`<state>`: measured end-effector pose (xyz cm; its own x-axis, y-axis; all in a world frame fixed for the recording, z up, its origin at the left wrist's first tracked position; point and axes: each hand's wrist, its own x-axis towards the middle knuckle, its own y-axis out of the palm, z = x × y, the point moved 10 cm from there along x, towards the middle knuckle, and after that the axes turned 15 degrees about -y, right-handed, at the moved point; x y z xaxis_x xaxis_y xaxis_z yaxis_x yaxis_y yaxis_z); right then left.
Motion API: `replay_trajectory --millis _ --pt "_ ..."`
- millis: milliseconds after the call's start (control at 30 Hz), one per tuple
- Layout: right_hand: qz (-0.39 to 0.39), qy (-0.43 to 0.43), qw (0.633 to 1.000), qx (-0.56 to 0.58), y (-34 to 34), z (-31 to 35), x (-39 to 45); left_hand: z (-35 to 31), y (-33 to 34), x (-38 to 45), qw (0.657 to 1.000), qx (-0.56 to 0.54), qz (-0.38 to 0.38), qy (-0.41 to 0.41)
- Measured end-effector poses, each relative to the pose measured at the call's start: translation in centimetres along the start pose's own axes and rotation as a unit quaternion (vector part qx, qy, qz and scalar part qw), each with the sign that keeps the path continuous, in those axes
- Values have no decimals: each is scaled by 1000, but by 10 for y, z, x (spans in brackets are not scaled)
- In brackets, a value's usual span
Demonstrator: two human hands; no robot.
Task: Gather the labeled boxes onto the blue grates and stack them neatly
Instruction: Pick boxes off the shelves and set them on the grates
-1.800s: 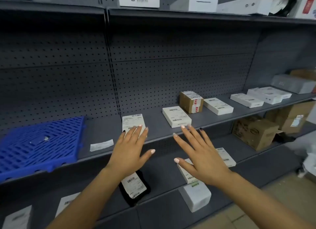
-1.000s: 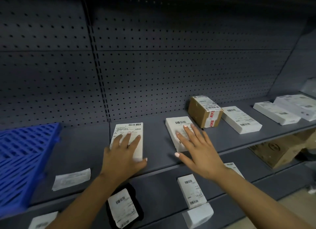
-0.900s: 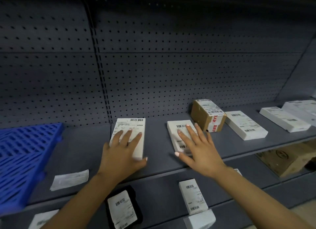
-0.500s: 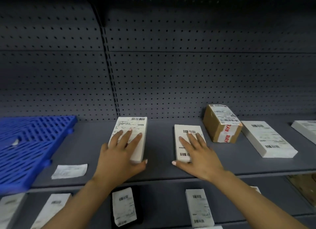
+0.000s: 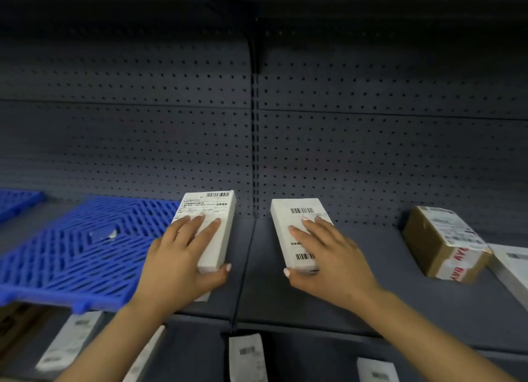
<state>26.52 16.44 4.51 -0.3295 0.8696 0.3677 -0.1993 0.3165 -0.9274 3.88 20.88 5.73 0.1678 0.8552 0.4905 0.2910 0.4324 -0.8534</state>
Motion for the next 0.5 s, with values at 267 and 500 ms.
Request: replay_trajectory --millis 267,500 --pt "3 -32 999 33 43 107 97 146 -16 27 1000 19 22 -11" --pt "62 -27 996 51 96 192 162 263 -11 51 997 34 68 -21"
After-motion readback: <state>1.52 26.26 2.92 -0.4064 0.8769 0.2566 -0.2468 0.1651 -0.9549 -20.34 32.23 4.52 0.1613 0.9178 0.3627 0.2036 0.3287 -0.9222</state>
